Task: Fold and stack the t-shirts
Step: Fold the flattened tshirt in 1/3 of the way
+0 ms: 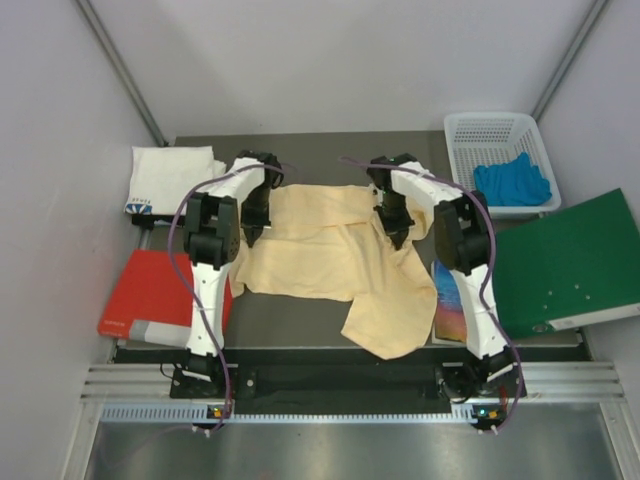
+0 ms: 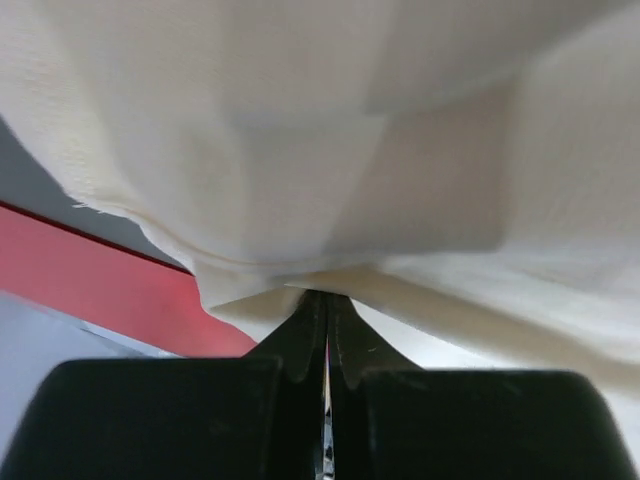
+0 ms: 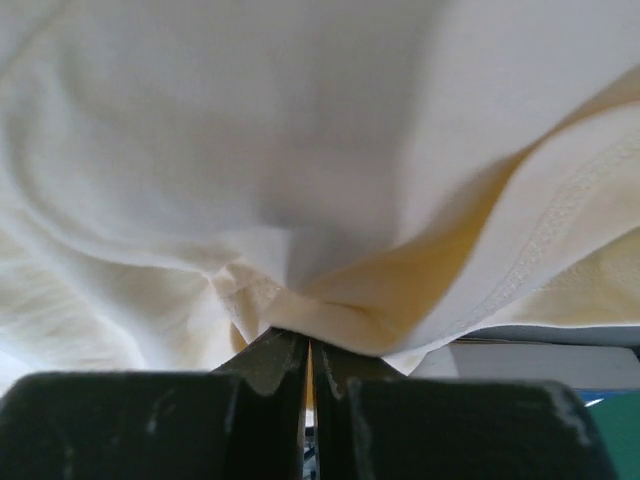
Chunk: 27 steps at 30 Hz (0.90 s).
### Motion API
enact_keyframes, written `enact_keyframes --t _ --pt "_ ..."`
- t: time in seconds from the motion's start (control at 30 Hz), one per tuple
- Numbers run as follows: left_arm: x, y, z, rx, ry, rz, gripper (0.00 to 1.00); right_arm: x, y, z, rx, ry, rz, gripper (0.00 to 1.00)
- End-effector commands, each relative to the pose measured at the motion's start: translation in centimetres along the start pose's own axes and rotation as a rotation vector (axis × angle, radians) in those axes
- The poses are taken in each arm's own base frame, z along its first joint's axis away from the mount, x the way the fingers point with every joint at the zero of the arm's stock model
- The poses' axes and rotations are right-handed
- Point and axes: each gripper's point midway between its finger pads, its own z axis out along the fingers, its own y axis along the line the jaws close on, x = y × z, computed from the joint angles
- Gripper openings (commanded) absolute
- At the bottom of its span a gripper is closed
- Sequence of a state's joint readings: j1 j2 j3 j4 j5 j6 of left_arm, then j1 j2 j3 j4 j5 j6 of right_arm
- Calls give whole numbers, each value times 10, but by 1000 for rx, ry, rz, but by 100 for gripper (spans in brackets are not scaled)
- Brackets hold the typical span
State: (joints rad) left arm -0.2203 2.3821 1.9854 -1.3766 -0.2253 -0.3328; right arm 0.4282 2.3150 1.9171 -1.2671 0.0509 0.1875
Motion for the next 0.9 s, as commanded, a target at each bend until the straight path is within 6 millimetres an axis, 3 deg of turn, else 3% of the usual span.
enact_keyframes --t 0.0,0.17,0.37,0.43,0.5,0.53,0.57,0.6,0.63,0.67,0.7,0.77,0.83,0.87 --pt "-10 39 -1 -191 7 -53 0 -38 -50 2 184 -109 91 0" --pt "-28 47 9 -187 -5 -79 0 -59 -83 0 215 -138 144 0" --pt "-45 50 -3 -172 -72 -76 0 -74 -103 -6 252 -194 171 0" --pt "-45 46 -12 -139 -91 -84 0 -75 -97 -17 216 -218 156 0" --pt "-46 42 -36 -99 -161 -82 0 -74 -88 -23 183 -246 138 0" --pt "-47 37 -39 -69 -191 -84 0 -74 -85 -42 162 -292 133 0" --pt "-47 40 -65 -29 -263 -100 0 -72 -81 -49 147 -312 127 0" --pt "-44 34 -74 24 -286 -102 6 -67 -73 -50 123 -314 115 0" --pt "-50 30 -85 74 -346 -112 13 -64 -70 -69 107 -355 103 0" --pt "-39 32 -99 103 -380 -116 21 -61 -68 -75 103 -368 102 0" --pt "-38 28 -108 155 -410 -120 38 -55 -64 -77 104 -365 91 0" --pt "-29 29 -123 206 -475 -130 59 -47 -63 -94 98 -399 89 0" --pt "-20 30 -128 230 -492 -142 95 -36 -64 -103 98 -410 92 0" --pt "-16 32 -135 241 -522 -149 99 -33 -64 -106 100 -414 93 0"
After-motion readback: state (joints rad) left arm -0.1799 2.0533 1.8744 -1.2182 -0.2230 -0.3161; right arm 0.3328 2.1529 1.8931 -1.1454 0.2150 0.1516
